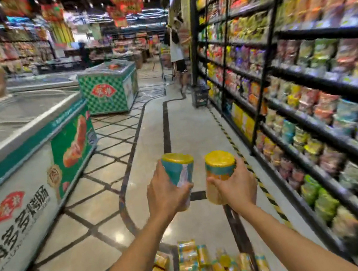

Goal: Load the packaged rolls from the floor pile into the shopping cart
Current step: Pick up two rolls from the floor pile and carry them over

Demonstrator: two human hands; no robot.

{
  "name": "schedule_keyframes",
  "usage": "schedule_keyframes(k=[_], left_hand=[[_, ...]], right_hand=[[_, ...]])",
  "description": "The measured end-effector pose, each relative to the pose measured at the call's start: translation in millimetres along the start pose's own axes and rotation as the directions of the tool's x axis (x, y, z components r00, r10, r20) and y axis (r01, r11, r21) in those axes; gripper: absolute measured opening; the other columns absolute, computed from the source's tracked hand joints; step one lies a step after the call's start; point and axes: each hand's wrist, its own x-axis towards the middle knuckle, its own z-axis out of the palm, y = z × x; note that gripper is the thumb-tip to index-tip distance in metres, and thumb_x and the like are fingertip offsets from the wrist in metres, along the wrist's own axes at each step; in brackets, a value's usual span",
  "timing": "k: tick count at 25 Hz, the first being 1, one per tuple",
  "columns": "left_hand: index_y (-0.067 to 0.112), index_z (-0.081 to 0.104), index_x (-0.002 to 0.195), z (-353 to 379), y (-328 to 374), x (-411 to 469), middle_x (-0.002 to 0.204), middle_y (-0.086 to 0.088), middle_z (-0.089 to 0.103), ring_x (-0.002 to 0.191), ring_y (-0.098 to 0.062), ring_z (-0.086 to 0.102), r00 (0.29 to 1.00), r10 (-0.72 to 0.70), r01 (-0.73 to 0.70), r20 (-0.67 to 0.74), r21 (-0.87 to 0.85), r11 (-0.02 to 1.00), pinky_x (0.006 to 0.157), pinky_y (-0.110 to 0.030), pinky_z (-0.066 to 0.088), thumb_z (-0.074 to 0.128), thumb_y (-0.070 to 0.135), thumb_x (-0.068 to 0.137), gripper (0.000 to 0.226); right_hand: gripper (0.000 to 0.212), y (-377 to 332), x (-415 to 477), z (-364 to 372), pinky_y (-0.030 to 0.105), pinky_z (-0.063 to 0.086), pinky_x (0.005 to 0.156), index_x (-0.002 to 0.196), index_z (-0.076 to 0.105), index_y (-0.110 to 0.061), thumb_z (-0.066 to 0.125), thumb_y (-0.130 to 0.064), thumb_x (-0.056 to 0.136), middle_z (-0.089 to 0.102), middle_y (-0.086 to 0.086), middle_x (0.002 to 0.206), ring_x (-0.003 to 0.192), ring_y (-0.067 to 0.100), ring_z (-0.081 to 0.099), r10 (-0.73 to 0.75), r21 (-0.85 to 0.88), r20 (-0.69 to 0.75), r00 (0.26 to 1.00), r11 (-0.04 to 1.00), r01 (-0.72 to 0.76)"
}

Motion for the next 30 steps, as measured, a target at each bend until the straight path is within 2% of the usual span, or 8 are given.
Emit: schedule_keyframes(k=[4, 8, 11, 15, 21, 23, 26, 30], left_hand=[[0.021, 0.044, 0.122, 47.0, 87.0, -6.7, 0.110, -0.001, 0.063, 0.099, -0.026, 0.061, 0.956, 0.259, -0.240, 0.140, -0.138, 0.961, 0.080, -0.038, 0.052, 0.080, 0.046, 0.058, 0.078], [0.020, 0.045, 0.120, 88.0, 167.5, -56.5, 0.104, -0.001, 0.064, 0.097, -0.025, 0.062, 0.814, 0.499, -0.408, 0.299, -0.318, 0.856, 0.076, -0.035, 0.051, 0.081, 0.048, 0.059, 0.076], [0.013, 0.036, 0.138, 102.2, 214.2, -120.0, 0.113, -0.006, 0.062, 0.107, -0.029, 0.058, 0.679, 0.619, -0.439, 0.395, -0.457, 0.774, 0.083, -0.035, 0.046, 0.081, 0.049, 0.063, 0.094], [0.017, 0.039, 0.133, 100.1, 264.9, -217.5, 0.107, -0.003, 0.061, 0.105, -0.028, 0.058, 0.456, 0.750, -0.433, 0.480, -0.616, 0.658, 0.074, -0.032, 0.042, 0.081, 0.048, 0.062, 0.088], [0.015, 0.044, 0.128, 93.9, 325.0, -345.4, 0.103, -0.006, 0.066, 0.099, -0.030, 0.062, 0.215, 0.835, -0.418, 0.507, -0.725, 0.548, 0.075, -0.036, 0.049, 0.080, 0.056, 0.058, 0.089], [0.017, 0.047, 0.117, 92.5, 339.7, -389.5, 0.100, -0.005, 0.066, 0.095, -0.030, 0.063, 0.140, 0.847, -0.407, 0.513, -0.750, 0.522, 0.075, -0.038, 0.051, 0.079, 0.056, 0.055, 0.080], [0.017, 0.046, 0.117, 96.8, 355.2, -454.6, 0.101, -0.006, 0.066, 0.096, -0.031, 0.062, 0.041, 0.850, -0.404, 0.525, -0.770, 0.494, 0.074, -0.036, 0.048, 0.079, 0.054, 0.058, 0.078], [0.014, 0.035, 0.136, 105.4, 369.8, -542.0, 0.112, -0.008, 0.063, 0.106, -0.031, 0.059, -0.020, 0.824, -0.418, 0.566, -0.754, 0.507, 0.078, -0.034, 0.045, 0.079, 0.053, 0.063, 0.094]], right_hand=[[0.080, 18.6, 1.5, -91.9, 0.036, 0.044, 0.085, 0.128, 0.048, -0.020, 0.085, -0.043, 0.061, 0.065, 0.007, 0.116, 0.110, 0.029, 0.058, 0.048, -0.061, -0.240, 0.970, 0.996, -0.064], [0.079, 50.6, -38.6, -180.4, 0.035, 0.045, 0.082, 0.127, 0.048, -0.022, 0.084, -0.048, 0.062, 0.065, 0.006, 0.115, 0.109, 0.029, 0.058, 0.173, -0.095, -0.520, 0.836, 0.961, -0.258], [0.075, 67.6, -95.3, -247.4, 0.035, 0.045, 0.080, 0.124, 0.050, -0.020, 0.083, -0.048, 0.063, 0.066, 0.007, 0.113, 0.107, 0.031, 0.058, 0.254, -0.085, -0.675, 0.692, 0.906, -0.415], [0.073, 85.8, -190.4, -329.7, 0.036, 0.045, 0.081, 0.123, 0.050, -0.020, 0.082, -0.047, 0.064, 0.066, 0.009, 0.113, 0.107, 0.032, 0.059, 0.291, -0.031, -0.847, 0.444, 0.809, -0.587], [0.074, 104.2, -308.6, -404.4, 0.038, 0.044, 0.083, 0.123, 0.050, -0.018, 0.082, -0.050, 0.063, 0.065, 0.011, 0.114, 0.108, 0.033, 0.058, 0.285, 0.086, -0.944, 0.166, 0.698, -0.711], [0.072, 115.8, -341.7, -428.3, 0.038, 0.045, 0.083, 0.121, 0.052, -0.019, 0.082, -0.050, 0.063, 0.066, 0.011, 0.112, 0.107, 0.033, 0.059, 0.283, 0.128, -0.955, 0.091, 0.667, -0.734], [0.073, 135.4, -385.7, -466.4, 0.039, 0.045, 0.085, 0.124, 0.051, -0.021, 0.081, -0.049, 0.064, 0.065, 0.010, 0.115, 0.109, 0.033, 0.058, 0.270, 0.169, -0.963, 0.012, 0.637, -0.752], [0.075, 166.4, -431.7, -522.6, 0.041, 0.047, 0.086, 0.124, 0.051, -0.020, 0.082, -0.050, 0.063, 0.066, 0.012, 0.114, 0.109, 0.034, 0.059, 0.266, 0.190, -0.963, -0.032, 0.594, -0.782]])
